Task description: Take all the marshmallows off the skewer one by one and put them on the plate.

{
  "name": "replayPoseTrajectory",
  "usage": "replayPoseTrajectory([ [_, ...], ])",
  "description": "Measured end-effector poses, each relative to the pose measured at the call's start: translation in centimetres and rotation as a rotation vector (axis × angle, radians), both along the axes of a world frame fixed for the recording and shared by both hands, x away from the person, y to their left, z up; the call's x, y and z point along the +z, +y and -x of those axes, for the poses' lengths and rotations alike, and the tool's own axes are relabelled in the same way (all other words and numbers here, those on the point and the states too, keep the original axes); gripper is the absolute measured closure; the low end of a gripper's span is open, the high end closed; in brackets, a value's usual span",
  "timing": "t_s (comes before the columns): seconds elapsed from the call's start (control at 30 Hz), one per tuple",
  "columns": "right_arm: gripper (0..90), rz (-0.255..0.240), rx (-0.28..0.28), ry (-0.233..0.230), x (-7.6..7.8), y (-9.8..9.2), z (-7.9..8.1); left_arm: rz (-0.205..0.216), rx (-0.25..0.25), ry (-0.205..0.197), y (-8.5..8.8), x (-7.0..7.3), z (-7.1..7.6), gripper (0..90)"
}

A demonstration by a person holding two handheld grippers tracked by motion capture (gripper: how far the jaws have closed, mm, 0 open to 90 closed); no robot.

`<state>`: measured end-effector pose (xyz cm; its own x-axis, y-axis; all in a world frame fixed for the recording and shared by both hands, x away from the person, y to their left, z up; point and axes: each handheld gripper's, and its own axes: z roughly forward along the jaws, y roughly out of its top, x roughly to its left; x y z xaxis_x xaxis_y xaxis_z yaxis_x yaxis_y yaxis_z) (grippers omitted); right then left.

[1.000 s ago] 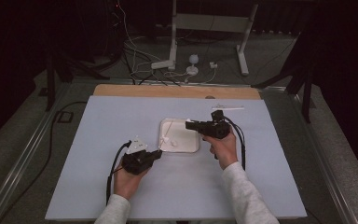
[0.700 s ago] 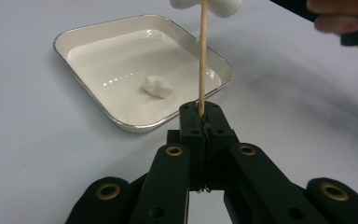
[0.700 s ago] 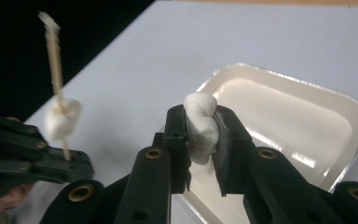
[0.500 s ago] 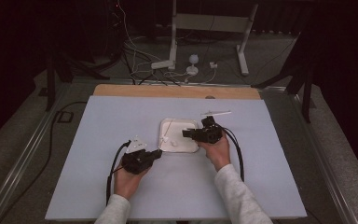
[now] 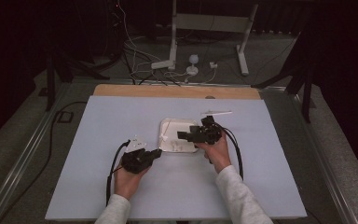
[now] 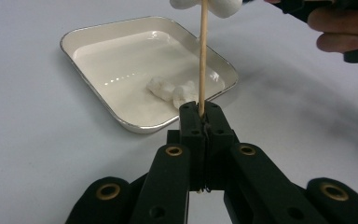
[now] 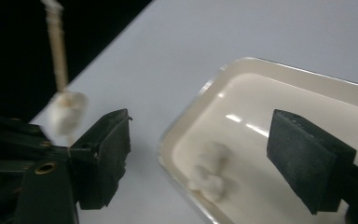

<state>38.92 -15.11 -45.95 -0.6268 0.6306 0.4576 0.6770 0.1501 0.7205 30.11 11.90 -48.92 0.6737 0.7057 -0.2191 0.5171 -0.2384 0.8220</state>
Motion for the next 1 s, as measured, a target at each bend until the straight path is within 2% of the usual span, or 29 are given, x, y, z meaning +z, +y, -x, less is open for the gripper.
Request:
replayPoseTrajectory([
  [0.17, 19.4, -0.041, 0.029, -0.009, 0.7, 0.4, 0.5, 0.0, 0.002, -0.001, -0.1, 0.0, 0.0, 90.0],
  [0.43, 16.5, -0.079, 0.074, -0.011, 1.4, 1.6, 1.2, 0.004, 0.0, -0.003, -0.2, 0.0, 0.0, 90.0],
  [0.63, 13.9, -0.079, 0.118, -0.009, 1.4, 2.6, 1.6, 0.005, -0.008, -0.007, -0.5, 0.1, 0.1, 90.0],
  [0.77, 15.4, -0.067, 0.142, -0.002, 1.3, 3.3, 1.9, 0.01, -0.012, -0.009, -0.7, 0.2, 0.2, 90.0],
  [0.87, 19.2, -0.066, 0.158, -0.002, 1.1, 3.7, 2.0, 0.01, -0.017, -0.014, -0.8, 0.3, 0.2, 90.0],
  [1.0, 36.0, -0.047, 0.181, -0.007, 0.9, 4.1, 2.2, 0.013, -0.018, -0.018, -0.8, 0.3, 0.3, 90.0],
])
